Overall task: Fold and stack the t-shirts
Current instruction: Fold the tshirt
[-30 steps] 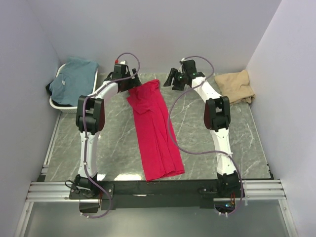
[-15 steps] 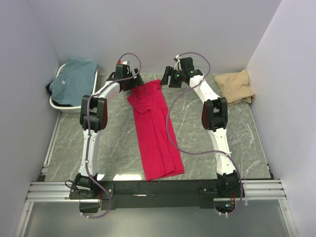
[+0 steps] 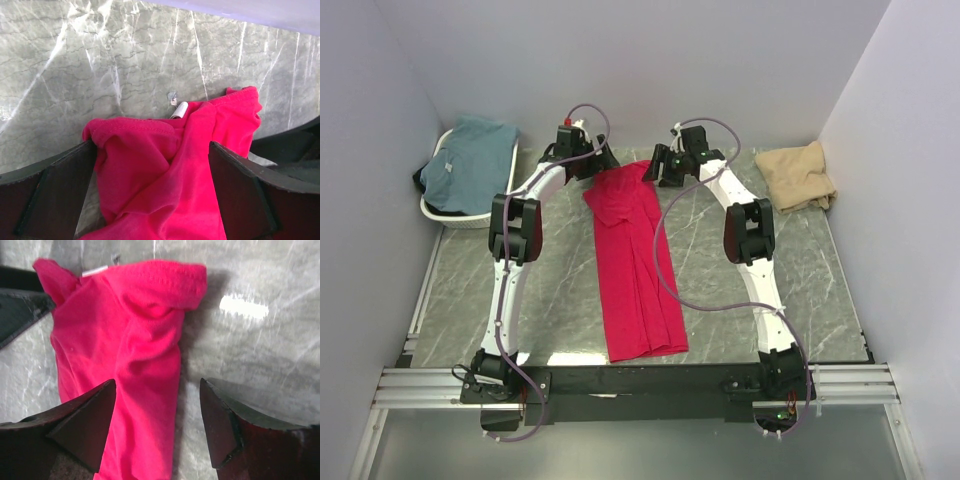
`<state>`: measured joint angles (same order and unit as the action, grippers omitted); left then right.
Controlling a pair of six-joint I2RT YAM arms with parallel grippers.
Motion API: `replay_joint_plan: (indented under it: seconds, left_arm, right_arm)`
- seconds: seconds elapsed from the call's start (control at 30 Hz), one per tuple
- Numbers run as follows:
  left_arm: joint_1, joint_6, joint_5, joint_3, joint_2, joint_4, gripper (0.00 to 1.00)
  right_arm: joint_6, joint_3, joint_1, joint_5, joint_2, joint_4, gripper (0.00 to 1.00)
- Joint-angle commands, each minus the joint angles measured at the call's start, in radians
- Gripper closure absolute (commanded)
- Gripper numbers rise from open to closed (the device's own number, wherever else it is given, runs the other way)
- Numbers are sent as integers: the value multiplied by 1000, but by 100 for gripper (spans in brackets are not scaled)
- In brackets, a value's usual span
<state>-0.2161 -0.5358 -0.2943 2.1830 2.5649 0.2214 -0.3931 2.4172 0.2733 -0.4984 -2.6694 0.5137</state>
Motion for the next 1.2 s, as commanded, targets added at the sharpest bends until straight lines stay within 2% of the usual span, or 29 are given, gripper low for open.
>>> replay_joint_plan:
  seconds: [0.0,0.23,0.43,0.47,0.6,0.73,1.07,1.1,1.13,1.17]
  left_arm:
    - [-9,0,-46,21,49,41,1]
    - [-12,0,-72,18,58,38,1]
    - [-25,2,-83,55,81,62,6]
    - [-25,3,-77,44,78,62,7]
    - [-20,20,-43,35,71,81,17]
    - [-6,22,-17,24,66,82,33]
    - [37,36,9,6,52,76,36]
    - [40,39,11,4,51,73,40]
    - [40,40,12,3,51,70,49]
    - [41,43,9,1,49,67,51]
  right_arm:
    - [-47,57,6,-11,-43,-55,28]
    - [-87,69,10,-31,-64,-66,40]
    - [-115,65,4,-37,-70,-78,61]
    - [-127,42,-5,-34,-61,-87,72]
    - [-150,-26,-31,-5,-27,-132,82]
    - [-138,-47,-49,37,-6,-138,84]
    - [-147,-105,-98,49,32,-158,89]
    - [-150,-107,-100,60,35,-156,89]
    - [-150,-110,-105,61,42,-161,90]
    - [-151,-124,-106,58,45,-167,90]
